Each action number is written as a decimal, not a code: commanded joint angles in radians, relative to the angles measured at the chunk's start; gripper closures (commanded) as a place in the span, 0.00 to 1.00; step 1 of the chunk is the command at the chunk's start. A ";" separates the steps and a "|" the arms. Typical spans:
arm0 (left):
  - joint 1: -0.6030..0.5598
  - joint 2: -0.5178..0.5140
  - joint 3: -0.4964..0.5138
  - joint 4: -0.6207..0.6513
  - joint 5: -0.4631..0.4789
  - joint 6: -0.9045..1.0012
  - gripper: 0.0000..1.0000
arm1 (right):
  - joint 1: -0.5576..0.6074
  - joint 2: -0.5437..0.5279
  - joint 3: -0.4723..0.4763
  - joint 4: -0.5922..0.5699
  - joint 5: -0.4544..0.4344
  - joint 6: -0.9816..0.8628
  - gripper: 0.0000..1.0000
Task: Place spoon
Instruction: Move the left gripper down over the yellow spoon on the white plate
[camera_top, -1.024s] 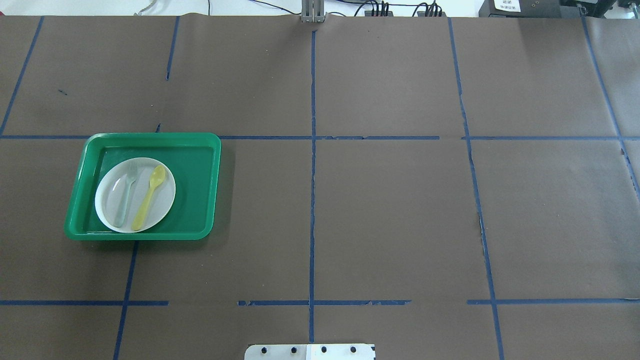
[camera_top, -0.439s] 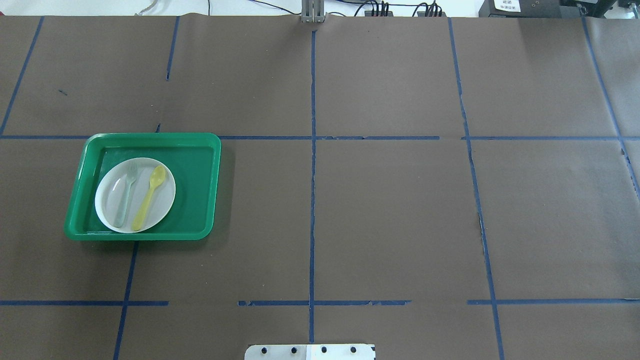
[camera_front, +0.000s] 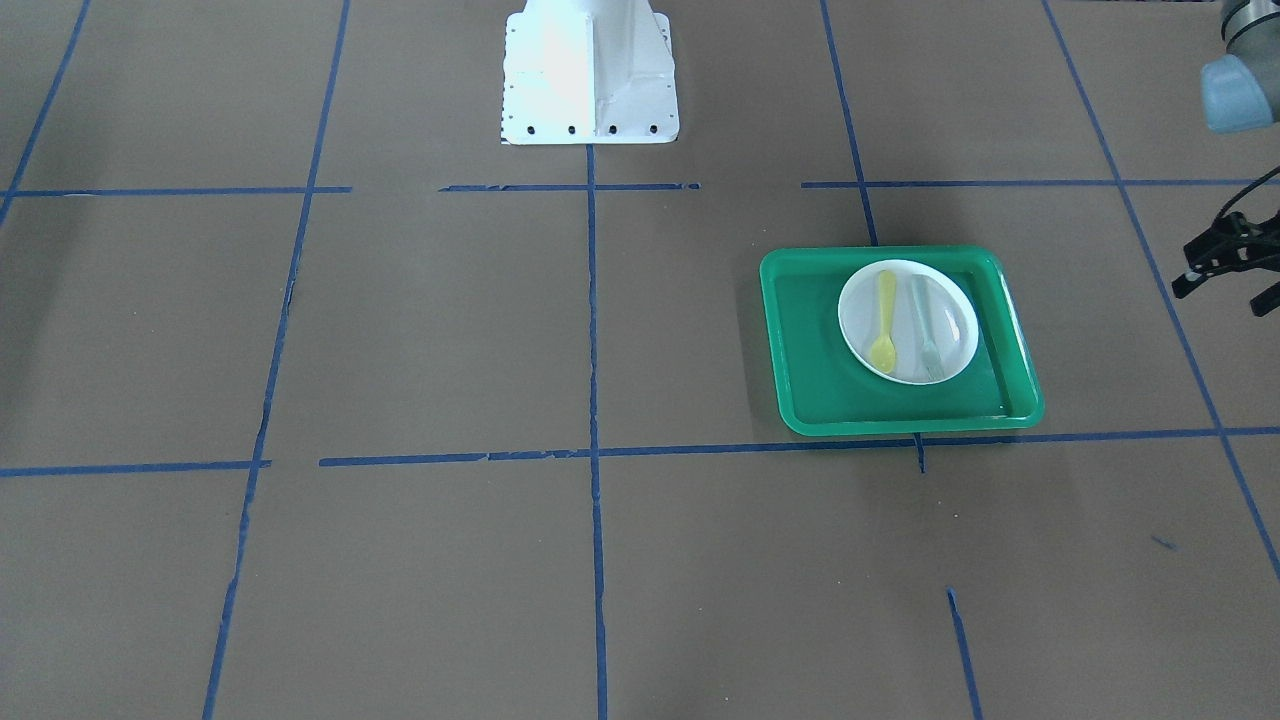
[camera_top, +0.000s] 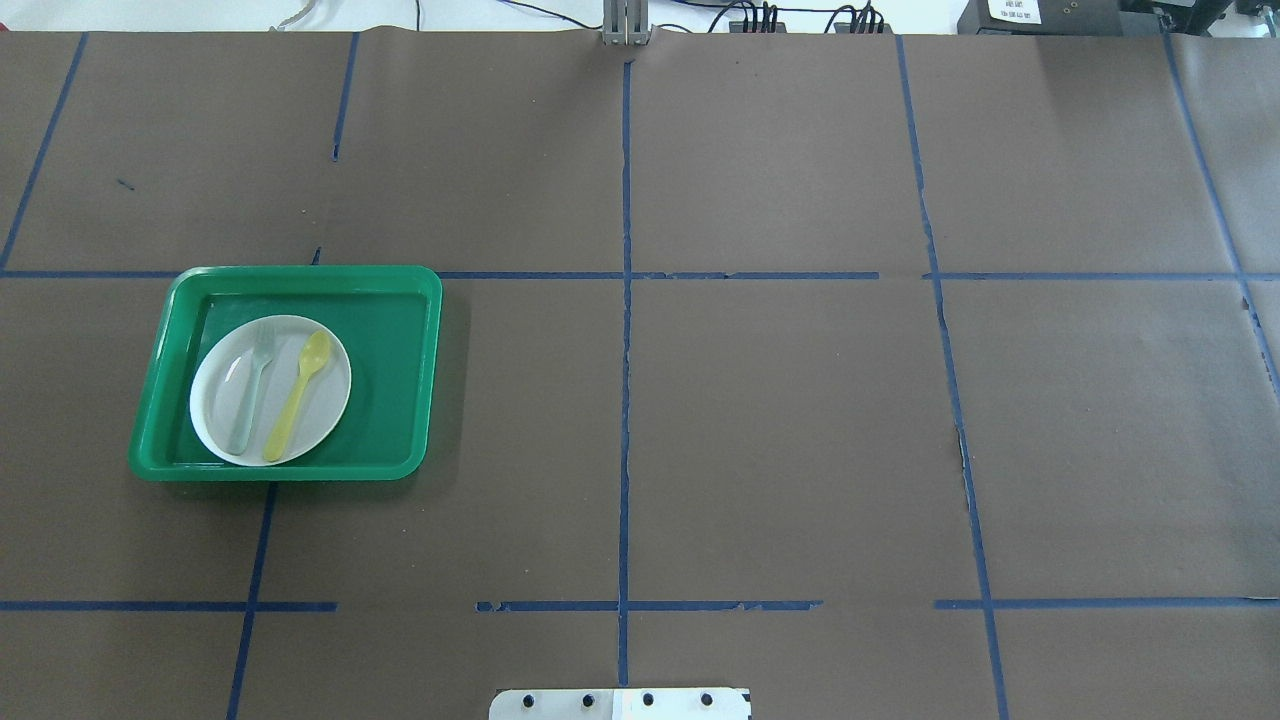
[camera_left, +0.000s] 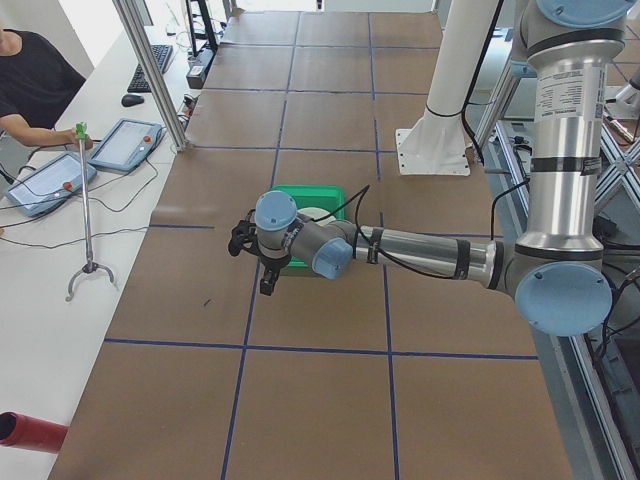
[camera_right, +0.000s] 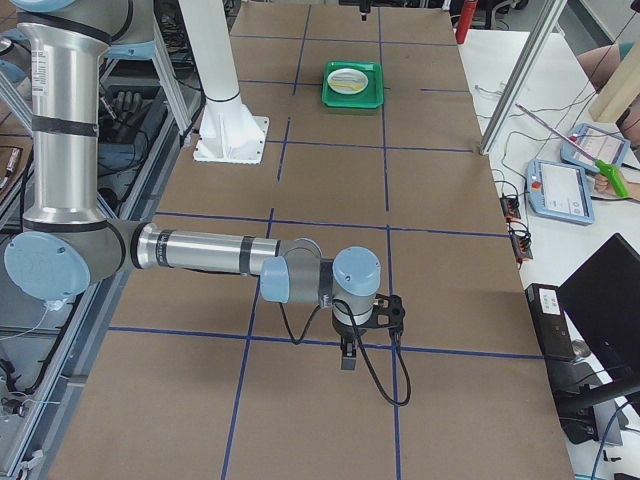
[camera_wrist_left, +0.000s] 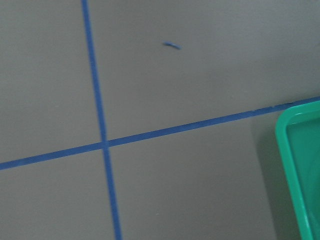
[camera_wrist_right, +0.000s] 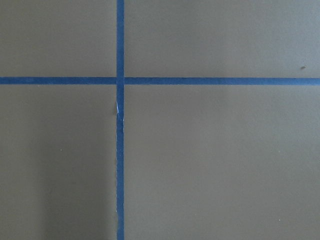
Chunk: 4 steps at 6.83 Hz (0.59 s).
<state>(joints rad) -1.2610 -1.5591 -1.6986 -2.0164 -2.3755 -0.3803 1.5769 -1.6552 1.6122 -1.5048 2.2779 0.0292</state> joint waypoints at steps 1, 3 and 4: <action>0.159 -0.105 -0.006 -0.041 0.007 -0.176 0.02 | 0.000 0.000 0.000 0.000 0.000 0.000 0.00; 0.308 -0.186 -0.009 -0.038 0.120 -0.305 0.10 | 0.000 0.000 0.000 0.000 0.000 0.000 0.00; 0.342 -0.193 -0.004 -0.038 0.166 -0.302 0.15 | 0.000 0.000 0.000 0.000 0.000 0.000 0.00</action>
<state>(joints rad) -0.9774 -1.7300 -1.7058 -2.0540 -2.2752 -0.6594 1.5769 -1.6552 1.6122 -1.5048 2.2780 0.0292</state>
